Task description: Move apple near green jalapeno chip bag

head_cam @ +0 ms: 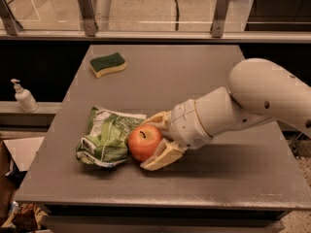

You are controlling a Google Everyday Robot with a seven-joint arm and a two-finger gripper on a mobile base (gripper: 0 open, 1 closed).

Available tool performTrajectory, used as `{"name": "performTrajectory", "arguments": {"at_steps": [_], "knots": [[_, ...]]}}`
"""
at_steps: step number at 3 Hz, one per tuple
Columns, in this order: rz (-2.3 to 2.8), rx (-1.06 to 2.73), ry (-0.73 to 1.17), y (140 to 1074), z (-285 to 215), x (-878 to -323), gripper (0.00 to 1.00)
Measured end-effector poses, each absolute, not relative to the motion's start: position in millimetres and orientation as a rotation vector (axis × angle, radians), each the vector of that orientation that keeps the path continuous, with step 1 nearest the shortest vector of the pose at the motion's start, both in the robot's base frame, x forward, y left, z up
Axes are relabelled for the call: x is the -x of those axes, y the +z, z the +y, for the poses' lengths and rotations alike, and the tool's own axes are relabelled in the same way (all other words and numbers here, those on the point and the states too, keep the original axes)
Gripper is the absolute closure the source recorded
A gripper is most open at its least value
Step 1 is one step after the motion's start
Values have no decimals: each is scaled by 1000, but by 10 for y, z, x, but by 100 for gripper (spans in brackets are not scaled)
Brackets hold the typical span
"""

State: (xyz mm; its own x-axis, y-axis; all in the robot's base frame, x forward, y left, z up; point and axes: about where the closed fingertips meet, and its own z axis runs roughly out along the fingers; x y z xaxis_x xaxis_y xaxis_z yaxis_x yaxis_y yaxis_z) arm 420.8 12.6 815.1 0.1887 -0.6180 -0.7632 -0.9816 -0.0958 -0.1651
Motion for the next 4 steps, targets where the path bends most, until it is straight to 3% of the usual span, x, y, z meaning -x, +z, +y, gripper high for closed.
{"name": "performTrajectory", "arguments": {"at_steps": [1, 2, 4], "knots": [[1505, 1796, 691, 8151, 126, -4208, 0], [1533, 1773, 701, 8199, 51, -4239, 0], [1685, 1617, 708, 8575, -579, -4479, 0]]}}
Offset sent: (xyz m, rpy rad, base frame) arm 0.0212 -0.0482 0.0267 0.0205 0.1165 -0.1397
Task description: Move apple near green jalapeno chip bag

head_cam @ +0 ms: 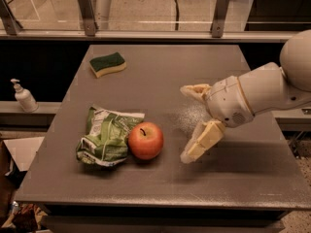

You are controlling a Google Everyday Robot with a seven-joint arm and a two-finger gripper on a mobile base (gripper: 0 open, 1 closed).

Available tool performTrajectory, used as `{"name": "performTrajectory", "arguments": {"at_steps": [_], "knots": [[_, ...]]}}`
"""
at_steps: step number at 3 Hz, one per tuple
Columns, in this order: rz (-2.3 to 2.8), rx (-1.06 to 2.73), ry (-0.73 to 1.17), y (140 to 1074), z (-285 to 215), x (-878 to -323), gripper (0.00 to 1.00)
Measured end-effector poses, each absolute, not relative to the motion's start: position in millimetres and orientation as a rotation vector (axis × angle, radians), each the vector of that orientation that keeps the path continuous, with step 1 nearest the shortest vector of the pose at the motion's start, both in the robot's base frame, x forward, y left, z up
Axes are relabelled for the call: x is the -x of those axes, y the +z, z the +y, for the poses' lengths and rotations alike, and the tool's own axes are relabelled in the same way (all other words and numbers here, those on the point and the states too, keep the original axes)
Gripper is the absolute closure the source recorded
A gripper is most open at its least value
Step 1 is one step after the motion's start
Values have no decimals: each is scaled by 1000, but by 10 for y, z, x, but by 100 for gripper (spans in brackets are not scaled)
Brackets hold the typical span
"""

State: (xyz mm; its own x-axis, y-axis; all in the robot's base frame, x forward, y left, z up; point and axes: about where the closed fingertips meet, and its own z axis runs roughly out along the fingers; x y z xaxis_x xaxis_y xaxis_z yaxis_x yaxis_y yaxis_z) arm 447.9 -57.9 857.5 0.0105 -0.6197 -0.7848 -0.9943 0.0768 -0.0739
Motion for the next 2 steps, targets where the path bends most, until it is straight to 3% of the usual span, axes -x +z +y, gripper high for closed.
{"name": "performTrajectory", "arguments": {"at_steps": [1, 2], "knots": [[1751, 1516, 666, 8761, -1076, -4568, 0], [1754, 1507, 655, 8793, -1127, -4586, 0]]}}
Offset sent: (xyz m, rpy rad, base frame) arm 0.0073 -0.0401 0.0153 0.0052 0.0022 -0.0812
